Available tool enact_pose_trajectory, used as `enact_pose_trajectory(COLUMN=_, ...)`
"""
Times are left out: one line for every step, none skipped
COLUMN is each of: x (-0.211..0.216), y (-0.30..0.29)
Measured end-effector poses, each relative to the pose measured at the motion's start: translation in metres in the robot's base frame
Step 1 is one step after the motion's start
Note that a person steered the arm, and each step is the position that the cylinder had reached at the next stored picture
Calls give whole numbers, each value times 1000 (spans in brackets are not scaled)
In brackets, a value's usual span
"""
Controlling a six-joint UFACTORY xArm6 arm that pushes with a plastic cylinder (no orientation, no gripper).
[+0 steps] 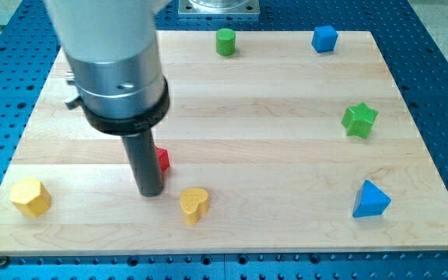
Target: Push the red star diagonal to the green circle
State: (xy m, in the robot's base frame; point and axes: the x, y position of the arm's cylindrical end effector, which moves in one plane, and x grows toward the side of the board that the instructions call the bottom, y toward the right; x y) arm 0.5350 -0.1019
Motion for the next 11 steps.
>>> enact_pose_trajectory(x=-44, y=-1)
enact_pose_trajectory(x=-38, y=44)
enact_pose_trajectory(x=-70, y=64)
enact_pose_trajectory(x=-73, y=-6)
enact_pose_trajectory(x=-76, y=-57)
enact_pose_trajectory(x=-87, y=-31)
enact_pose_trajectory(x=-90, y=-75)
enact_pose_trajectory(x=-90, y=-89)
enact_pose_trajectory(x=-90, y=-110)
enact_pose_trajectory(x=-70, y=-110)
enact_pose_trajectory(x=-22, y=-128)
